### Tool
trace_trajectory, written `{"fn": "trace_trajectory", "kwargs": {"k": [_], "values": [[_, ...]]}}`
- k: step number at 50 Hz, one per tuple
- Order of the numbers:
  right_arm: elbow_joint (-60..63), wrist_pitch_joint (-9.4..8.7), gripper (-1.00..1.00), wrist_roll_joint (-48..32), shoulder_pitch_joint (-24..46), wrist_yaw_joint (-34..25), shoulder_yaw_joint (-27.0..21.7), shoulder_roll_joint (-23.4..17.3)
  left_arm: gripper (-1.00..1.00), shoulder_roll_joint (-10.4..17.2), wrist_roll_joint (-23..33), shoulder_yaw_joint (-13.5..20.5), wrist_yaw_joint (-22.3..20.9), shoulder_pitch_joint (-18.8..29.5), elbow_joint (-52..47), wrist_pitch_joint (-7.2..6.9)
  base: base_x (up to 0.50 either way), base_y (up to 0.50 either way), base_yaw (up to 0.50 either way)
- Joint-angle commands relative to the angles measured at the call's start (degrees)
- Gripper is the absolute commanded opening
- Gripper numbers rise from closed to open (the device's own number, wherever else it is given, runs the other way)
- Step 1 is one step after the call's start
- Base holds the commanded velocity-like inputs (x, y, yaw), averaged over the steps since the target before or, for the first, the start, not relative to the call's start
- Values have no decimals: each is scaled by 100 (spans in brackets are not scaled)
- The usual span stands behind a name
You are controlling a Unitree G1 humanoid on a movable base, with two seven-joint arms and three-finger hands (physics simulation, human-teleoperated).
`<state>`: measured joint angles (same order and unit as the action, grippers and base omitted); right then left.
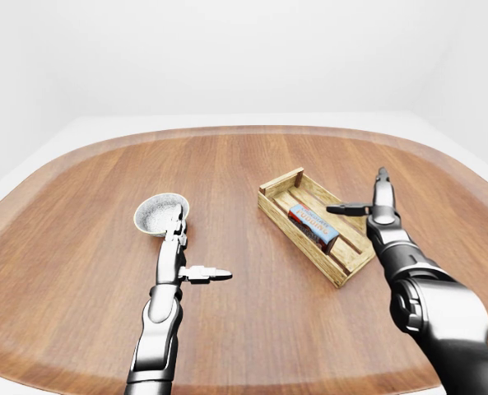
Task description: Pick up the chocolate pudding and put it in the tray.
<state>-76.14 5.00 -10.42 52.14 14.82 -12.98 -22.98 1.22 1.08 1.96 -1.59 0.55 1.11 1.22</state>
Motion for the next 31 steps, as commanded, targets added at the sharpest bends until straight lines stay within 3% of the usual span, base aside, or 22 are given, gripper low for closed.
{"fn": "trace_trajectory", "kwargs": {"k": [1, 31], "values": [[64, 0, 100, 208, 379, -258, 13, -192, 100, -4, -64, 1, -53, -10, -35, -82, 0, 0, 0], [427, 0, 100, 453, 1509, -803, 78, -933, 100, -8, -108, 16, -12, 38, 22, -122, 0, 0, 0]]}}
